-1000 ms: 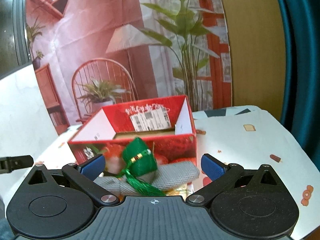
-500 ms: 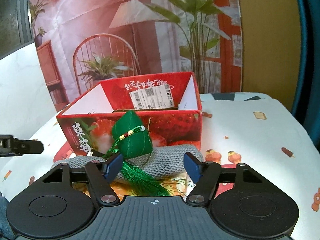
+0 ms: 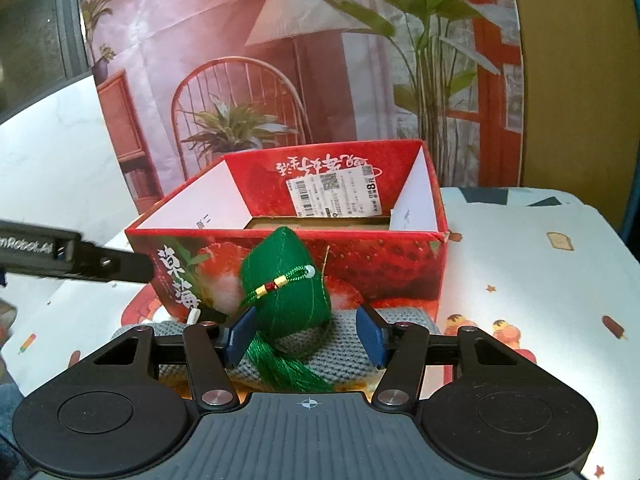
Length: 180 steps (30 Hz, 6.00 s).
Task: Organize soft objects
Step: 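Lower the left tool to the green plush and close its fingers, then lift the green plush with the left tool and drop it into the red box, then lower the left tool onto the grey knit sock and grasp it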
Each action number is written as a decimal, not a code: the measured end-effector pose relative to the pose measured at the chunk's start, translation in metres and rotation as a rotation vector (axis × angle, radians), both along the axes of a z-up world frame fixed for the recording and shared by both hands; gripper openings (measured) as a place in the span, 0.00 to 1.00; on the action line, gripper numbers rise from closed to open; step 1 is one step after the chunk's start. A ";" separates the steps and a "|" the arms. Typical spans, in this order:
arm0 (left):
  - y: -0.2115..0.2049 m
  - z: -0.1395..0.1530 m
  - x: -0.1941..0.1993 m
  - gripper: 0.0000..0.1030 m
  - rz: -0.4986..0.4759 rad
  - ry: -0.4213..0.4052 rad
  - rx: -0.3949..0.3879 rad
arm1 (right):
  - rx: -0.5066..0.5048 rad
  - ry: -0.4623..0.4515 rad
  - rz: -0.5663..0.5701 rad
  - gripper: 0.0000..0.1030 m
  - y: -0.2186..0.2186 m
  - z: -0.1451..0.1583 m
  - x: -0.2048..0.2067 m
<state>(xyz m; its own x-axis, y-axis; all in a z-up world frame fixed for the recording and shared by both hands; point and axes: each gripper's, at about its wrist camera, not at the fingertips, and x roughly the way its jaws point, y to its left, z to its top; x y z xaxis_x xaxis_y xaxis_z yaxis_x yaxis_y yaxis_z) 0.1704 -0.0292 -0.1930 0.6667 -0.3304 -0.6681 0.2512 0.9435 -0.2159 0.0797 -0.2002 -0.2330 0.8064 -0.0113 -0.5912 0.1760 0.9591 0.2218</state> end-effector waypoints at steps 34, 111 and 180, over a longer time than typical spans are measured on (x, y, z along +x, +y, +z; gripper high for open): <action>-0.034 -0.027 0.046 0.50 -0.211 0.103 -0.229 | 0.031 0.044 0.115 0.44 -0.003 -0.001 0.037; 0.034 0.020 0.031 0.54 0.019 -0.128 -0.079 | -0.024 -0.147 -0.062 0.48 -0.039 0.032 0.025; 0.066 -0.078 -0.015 0.15 0.195 0.075 -0.128 | -0.003 -0.001 -0.054 0.27 -0.026 -0.037 -0.001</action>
<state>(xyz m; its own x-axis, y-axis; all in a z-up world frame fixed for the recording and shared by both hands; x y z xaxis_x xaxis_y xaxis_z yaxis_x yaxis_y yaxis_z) 0.1556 0.0366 -0.2708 0.6763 -0.2852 -0.6792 0.0460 0.9365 -0.3476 0.0787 -0.2259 -0.2697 0.8051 -0.0570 -0.5904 0.2276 0.9489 0.2186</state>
